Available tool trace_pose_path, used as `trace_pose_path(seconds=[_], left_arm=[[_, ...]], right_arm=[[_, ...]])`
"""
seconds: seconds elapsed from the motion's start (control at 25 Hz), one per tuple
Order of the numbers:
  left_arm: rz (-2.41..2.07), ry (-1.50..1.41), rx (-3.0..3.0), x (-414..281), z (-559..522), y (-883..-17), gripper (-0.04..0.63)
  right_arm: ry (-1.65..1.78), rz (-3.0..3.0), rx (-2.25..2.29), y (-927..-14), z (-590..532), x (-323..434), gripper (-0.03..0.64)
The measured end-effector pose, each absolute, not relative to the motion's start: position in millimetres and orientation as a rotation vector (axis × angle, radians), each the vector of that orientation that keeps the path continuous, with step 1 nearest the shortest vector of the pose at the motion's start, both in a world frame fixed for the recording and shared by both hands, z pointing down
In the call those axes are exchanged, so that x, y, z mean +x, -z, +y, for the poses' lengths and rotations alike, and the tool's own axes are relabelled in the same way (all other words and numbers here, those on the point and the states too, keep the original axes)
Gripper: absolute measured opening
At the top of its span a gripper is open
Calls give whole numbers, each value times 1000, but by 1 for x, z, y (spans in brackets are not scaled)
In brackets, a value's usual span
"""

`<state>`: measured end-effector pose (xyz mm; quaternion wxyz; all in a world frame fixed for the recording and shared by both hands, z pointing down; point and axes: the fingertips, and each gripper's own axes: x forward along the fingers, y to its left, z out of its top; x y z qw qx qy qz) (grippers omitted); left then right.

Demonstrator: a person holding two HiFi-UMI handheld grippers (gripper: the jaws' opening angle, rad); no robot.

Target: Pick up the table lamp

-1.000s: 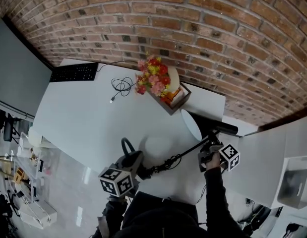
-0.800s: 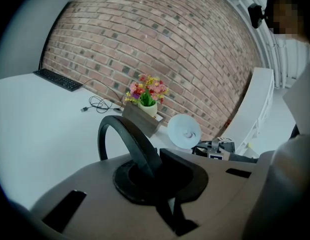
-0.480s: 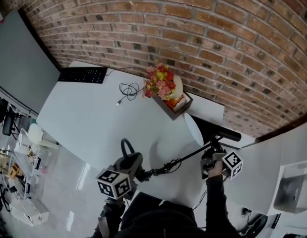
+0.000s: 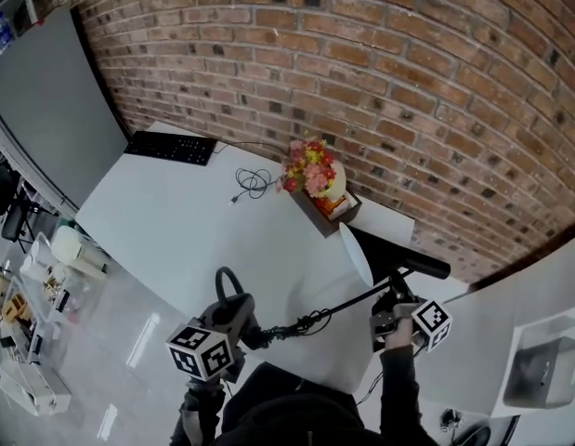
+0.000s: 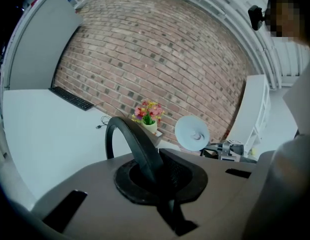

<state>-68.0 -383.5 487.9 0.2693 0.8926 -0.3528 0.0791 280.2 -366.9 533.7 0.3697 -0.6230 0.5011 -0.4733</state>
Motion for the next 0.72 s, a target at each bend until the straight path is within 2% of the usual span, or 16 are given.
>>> trace_pose_path(seconds=[0.72], left_arm=[[-1058,-127,2418,-108,-341,-451,9]], right_arm=[[1198,1430,-1499,-483,-343,241,48]])
